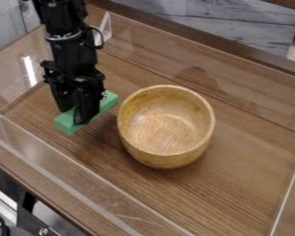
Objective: Put the green block in the brown bowl
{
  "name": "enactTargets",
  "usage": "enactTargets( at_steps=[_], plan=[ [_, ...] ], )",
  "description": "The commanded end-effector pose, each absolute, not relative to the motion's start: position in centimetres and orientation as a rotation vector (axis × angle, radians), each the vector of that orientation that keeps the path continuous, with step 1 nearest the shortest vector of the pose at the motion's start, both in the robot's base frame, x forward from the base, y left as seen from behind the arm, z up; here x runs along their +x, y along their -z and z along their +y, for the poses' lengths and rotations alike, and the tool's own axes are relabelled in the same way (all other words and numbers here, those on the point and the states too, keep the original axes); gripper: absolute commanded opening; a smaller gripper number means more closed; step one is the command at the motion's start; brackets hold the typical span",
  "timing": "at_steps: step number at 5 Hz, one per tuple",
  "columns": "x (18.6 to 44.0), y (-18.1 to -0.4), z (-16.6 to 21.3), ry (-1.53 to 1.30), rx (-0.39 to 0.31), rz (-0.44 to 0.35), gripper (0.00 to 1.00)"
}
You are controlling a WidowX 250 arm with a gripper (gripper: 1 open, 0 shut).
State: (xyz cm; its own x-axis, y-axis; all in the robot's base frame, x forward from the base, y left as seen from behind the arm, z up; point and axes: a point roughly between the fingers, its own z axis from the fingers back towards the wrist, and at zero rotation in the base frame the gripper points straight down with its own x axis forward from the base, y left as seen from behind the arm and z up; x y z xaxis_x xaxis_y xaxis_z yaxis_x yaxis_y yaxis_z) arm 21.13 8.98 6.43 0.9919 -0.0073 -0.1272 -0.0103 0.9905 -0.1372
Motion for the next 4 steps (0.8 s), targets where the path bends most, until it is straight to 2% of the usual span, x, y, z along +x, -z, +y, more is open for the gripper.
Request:
enactTargets(
  at_steps=[1, 4],
  plan=[
    [22.6, -7.5, 9.2, 0.007, -0.112, 0.066, 0.0],
    [24.2, -8.2, 4.7, 0.042, -0.139, 0.061, 0.0]
  ],
)
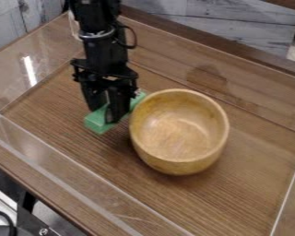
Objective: Put the green block in the brown bowl
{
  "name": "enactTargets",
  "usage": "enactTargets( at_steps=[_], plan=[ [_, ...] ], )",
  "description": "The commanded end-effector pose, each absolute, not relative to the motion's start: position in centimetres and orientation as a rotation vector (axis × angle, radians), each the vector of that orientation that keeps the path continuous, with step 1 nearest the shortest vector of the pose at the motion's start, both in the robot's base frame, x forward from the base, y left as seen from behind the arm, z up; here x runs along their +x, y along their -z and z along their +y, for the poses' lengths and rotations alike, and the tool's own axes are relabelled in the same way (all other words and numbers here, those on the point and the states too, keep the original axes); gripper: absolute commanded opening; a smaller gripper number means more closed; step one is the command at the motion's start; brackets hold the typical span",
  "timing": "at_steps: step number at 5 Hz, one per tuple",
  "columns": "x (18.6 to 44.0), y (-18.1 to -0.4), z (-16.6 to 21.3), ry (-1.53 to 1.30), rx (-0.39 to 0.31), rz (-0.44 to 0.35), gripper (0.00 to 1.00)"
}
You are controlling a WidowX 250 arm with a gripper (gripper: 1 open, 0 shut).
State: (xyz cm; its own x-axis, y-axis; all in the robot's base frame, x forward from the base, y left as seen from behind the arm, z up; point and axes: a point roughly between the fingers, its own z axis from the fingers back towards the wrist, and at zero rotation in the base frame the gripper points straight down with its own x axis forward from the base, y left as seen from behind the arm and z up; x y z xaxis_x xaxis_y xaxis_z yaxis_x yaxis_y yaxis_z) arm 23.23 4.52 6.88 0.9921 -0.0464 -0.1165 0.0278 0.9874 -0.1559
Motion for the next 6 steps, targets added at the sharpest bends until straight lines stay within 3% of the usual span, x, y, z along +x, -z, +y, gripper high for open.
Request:
enactTargets(
  at_steps=[1, 6],
  plan=[
    [24.2, -8.3, 4.1, 0.043, -0.149, 0.062, 0.0],
    [25.1, -8.1, 2.7, 0.034, -0.179, 0.07, 0.0]
  ],
)
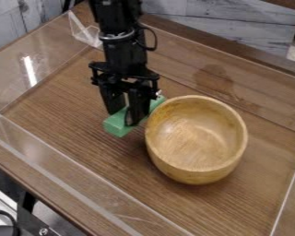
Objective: Put the green block in the brown bowl
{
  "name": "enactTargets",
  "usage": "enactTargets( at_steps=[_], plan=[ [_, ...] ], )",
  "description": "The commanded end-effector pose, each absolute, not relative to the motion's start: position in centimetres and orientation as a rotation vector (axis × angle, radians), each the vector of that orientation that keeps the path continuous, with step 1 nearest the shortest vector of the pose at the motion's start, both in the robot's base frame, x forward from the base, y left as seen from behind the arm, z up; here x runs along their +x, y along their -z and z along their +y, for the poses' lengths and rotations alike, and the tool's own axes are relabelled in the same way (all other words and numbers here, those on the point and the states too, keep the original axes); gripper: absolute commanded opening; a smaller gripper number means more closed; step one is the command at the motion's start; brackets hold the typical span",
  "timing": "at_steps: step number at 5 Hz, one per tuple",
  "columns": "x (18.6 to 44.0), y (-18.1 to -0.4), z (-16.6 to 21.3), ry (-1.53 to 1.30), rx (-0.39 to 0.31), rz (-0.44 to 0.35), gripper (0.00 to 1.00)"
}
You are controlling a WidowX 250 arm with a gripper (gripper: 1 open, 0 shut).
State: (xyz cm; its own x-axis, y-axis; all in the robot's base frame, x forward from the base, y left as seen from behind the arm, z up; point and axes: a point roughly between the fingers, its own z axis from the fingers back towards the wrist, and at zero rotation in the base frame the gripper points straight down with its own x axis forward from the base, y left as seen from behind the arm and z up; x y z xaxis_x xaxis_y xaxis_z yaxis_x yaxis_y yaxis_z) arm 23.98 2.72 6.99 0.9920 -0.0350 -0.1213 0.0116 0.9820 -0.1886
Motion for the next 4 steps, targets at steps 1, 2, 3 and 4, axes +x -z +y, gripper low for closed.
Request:
enactTargets(
  at_steps=[1, 2, 3, 4],
  plan=[
    [25.2, -8.1, 2.5, 0.034, -0.183, 0.072, 0.0],
    [25.4, -7.9, 2.3, 0.033, -0.185, 0.074, 1.0],
    [25.4, -7.4, 1.8, 0.033, -0.184, 0.072, 1.0],
    [25.3, -6.8, 1.4, 0.027, -0.184, 0.068, 1.0]
  ],
)
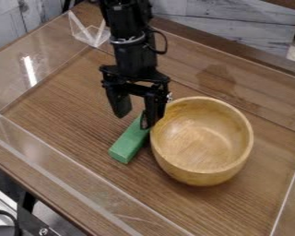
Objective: Put the green block in the brown bowl
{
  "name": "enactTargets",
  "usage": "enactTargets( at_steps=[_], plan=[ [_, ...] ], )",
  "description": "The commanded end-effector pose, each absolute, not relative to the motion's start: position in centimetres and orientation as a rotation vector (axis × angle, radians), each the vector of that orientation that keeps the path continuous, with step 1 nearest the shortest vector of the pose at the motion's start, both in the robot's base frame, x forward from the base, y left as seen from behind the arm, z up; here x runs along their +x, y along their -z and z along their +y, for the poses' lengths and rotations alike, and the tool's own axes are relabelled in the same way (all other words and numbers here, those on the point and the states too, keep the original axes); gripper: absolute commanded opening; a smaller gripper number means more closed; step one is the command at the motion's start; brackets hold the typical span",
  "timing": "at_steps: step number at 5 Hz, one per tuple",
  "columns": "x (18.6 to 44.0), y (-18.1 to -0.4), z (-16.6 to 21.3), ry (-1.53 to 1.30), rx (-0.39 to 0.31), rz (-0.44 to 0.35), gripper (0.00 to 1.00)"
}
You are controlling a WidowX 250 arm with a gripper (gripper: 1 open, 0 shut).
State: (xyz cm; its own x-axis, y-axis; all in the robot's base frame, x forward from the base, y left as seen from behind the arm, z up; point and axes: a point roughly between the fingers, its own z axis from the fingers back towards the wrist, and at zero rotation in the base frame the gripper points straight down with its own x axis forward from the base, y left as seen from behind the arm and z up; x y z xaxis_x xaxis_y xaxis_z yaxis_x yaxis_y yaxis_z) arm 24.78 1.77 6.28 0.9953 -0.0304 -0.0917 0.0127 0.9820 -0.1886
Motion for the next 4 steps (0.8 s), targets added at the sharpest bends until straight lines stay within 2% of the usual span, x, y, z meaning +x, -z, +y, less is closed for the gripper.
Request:
enactTargets(
  at_steps=[1, 4],
  plan=[
    [25.3, -6.1, 1.2, 0.022, -0.185, 0.066, 1.0],
    [25.4, -4.1, 0.9, 0.003, -0.185, 0.065, 1.0]
  ],
)
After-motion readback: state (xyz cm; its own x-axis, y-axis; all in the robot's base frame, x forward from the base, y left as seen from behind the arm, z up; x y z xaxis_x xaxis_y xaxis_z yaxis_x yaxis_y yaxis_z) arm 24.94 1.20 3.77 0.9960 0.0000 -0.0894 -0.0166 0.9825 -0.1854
